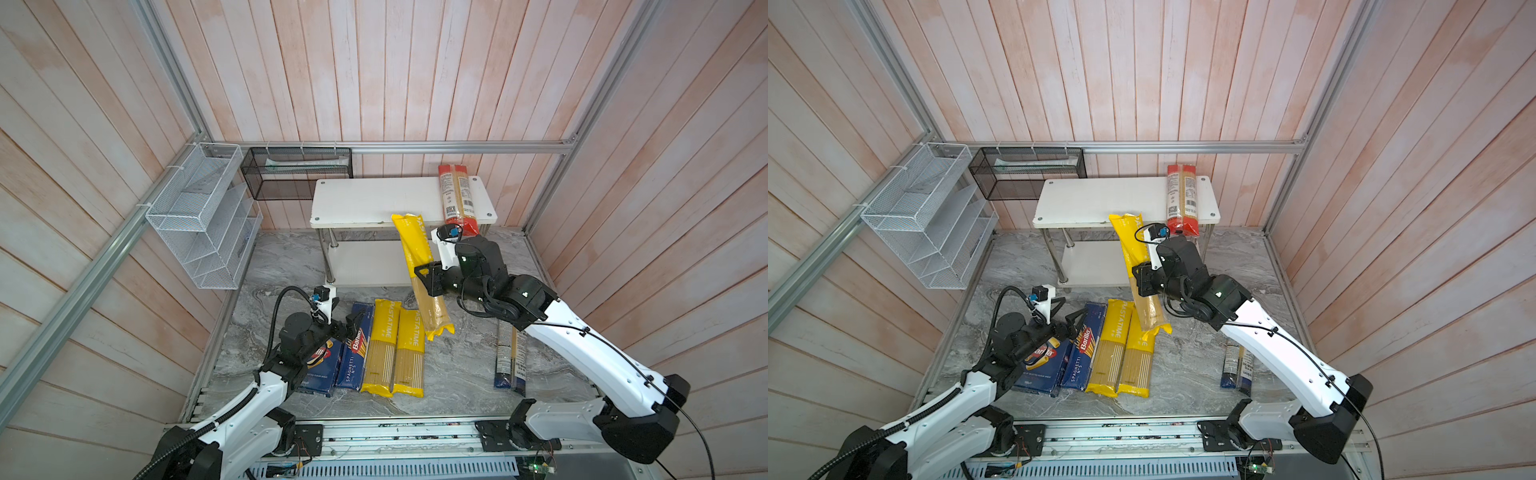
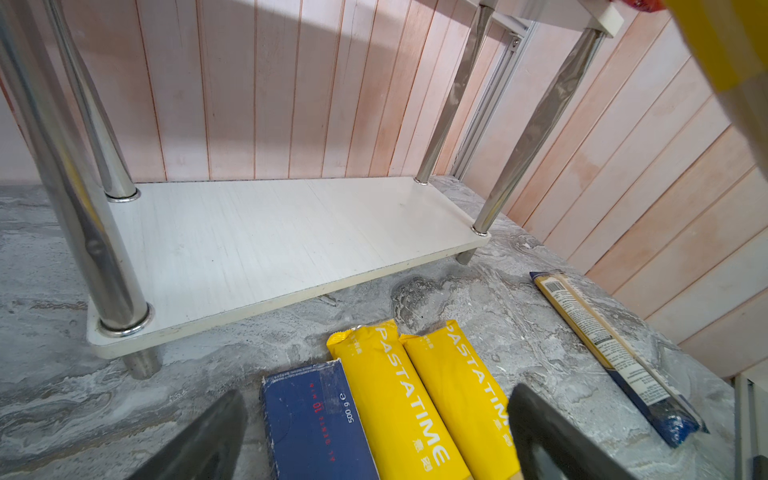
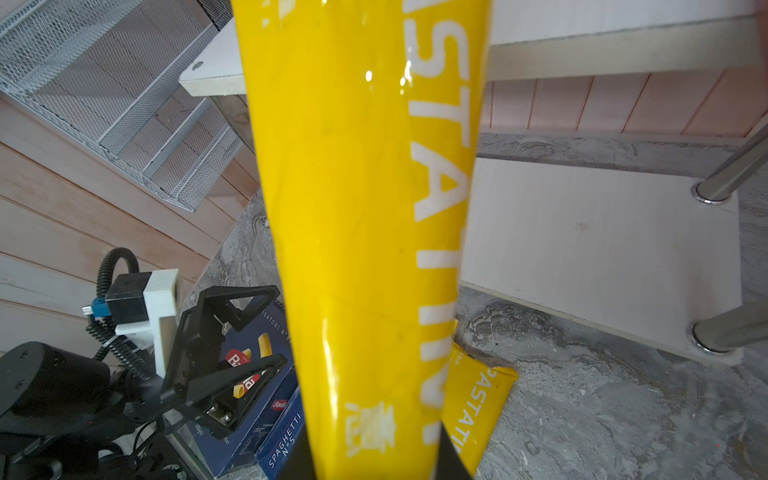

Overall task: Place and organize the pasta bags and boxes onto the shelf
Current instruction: 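Carry the hanging yellow bag up over the shelf top with the right gripper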

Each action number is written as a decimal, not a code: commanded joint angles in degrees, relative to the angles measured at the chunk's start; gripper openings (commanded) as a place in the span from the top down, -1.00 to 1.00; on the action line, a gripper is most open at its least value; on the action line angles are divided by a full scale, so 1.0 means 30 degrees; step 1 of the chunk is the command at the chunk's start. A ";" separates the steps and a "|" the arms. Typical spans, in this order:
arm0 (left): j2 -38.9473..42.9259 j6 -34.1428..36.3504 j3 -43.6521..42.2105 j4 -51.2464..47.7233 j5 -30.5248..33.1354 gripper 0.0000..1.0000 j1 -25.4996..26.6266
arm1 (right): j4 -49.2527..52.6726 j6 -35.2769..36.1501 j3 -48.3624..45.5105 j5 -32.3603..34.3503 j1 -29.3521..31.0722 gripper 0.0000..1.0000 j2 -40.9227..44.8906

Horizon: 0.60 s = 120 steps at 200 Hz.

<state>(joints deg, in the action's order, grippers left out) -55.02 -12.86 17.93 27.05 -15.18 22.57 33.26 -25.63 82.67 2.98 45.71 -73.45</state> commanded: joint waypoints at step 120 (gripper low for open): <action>0.0750 -0.0140 -0.0480 0.0468 -0.0068 -0.99 0.0066 | 0.0273 0.2087 0.8109 0.0358 -0.1668 0.86 -0.3694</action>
<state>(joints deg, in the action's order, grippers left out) -53.67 -13.72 17.72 27.88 -15.77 22.57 38.20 -21.43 100.68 5.28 42.72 -83.74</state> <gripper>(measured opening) 0.997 0.230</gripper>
